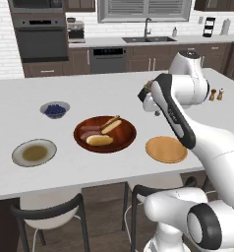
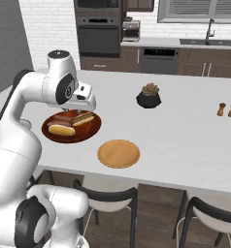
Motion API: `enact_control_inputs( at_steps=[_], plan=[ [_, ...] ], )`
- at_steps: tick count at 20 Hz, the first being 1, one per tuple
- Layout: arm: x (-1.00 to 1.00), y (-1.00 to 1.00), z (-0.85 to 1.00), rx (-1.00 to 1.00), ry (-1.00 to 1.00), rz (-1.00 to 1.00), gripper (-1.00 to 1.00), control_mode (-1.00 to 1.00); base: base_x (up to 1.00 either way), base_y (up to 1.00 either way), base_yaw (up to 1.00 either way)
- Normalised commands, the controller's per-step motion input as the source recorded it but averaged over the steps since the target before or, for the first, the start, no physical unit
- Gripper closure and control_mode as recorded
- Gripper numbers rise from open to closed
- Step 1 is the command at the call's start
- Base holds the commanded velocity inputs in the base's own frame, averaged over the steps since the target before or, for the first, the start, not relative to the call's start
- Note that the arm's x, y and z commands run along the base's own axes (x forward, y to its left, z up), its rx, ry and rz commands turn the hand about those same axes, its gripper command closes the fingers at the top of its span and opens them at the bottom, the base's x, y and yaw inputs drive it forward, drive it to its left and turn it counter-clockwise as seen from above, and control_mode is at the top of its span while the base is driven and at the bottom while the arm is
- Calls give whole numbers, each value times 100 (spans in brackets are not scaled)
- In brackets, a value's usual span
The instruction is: Place one bun and one sausage from the bowl on each plate.
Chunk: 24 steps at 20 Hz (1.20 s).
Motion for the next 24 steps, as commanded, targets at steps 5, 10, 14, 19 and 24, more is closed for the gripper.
enact_control_inputs(
  at_steps=[5,10,14,19,24],
  plan=[
    [17,0,-4,0,0,0,-100,-100,0,0,0],
    [35,41,-31,0,-4,-13,-100,-100,0,0,0],
    [11,71,-32,0,-5,-13,-100,-100,0,0,0],
    [31,40,-36,7,0,-23,-100,-100,0,0,0],
    [34,22,-41,16,3,-21,-100,-100,0,0,0]
  ],
)
